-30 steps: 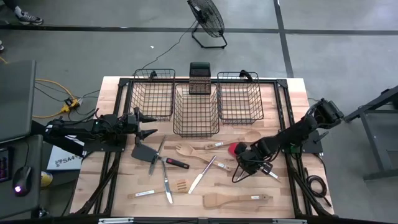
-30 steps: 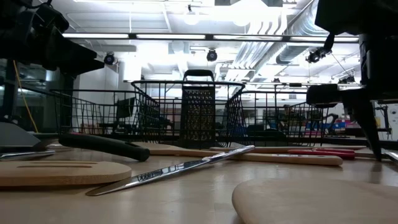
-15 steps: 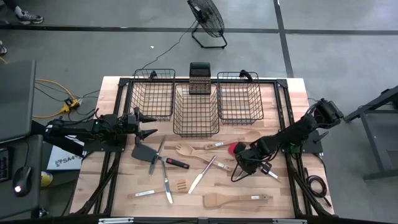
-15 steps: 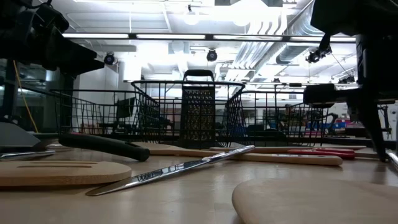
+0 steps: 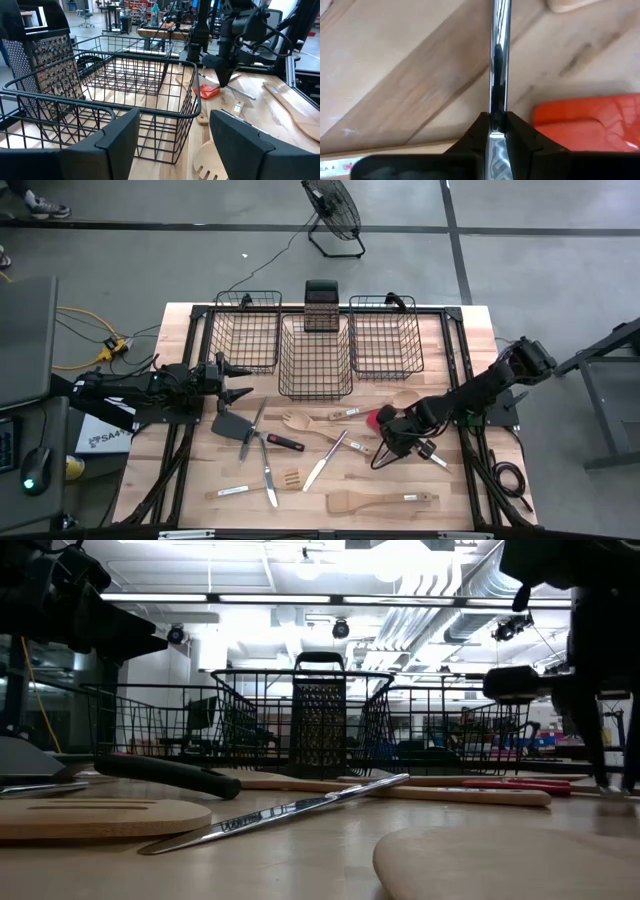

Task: Pick & Place Kitchen Items
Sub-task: Put the silver table knife into the right wire basket

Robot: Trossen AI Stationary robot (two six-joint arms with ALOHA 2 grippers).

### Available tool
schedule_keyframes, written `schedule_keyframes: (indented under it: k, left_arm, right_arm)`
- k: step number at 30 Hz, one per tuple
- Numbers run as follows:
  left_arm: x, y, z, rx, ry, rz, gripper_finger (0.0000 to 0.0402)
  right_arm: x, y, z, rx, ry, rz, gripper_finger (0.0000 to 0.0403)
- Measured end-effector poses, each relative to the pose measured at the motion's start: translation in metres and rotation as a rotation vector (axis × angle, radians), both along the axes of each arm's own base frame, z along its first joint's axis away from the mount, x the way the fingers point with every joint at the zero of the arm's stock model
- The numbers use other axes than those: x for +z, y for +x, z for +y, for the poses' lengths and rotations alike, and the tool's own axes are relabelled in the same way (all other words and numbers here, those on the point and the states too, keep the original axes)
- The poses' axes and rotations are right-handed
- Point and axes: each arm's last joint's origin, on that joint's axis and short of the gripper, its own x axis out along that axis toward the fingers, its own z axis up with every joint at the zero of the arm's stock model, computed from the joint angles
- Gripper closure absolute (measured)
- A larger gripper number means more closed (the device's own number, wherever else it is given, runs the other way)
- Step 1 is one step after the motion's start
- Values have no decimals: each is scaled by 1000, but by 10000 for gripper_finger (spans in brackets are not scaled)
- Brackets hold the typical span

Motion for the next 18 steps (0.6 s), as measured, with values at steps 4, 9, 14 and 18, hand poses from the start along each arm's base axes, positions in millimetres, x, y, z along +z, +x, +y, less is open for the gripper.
schedule_keyframes:
  k: [4,9,14,18]
  left_arm:
    - [0,0,0,0,0,0,165]
    - [0,0,0,0,0,0,165]
    - [0,0,0,0,0,0,165]
    - [0,0,0,0,0,0,165]
  right_arm:
    - [8,-3,-1,-19,4,-26,371]
    - [19,-5,-4,-59,12,-70,371]
    - [32,-8,-9,-138,39,-124,371]
    - [42,-9,-16,-255,66,-165,371]
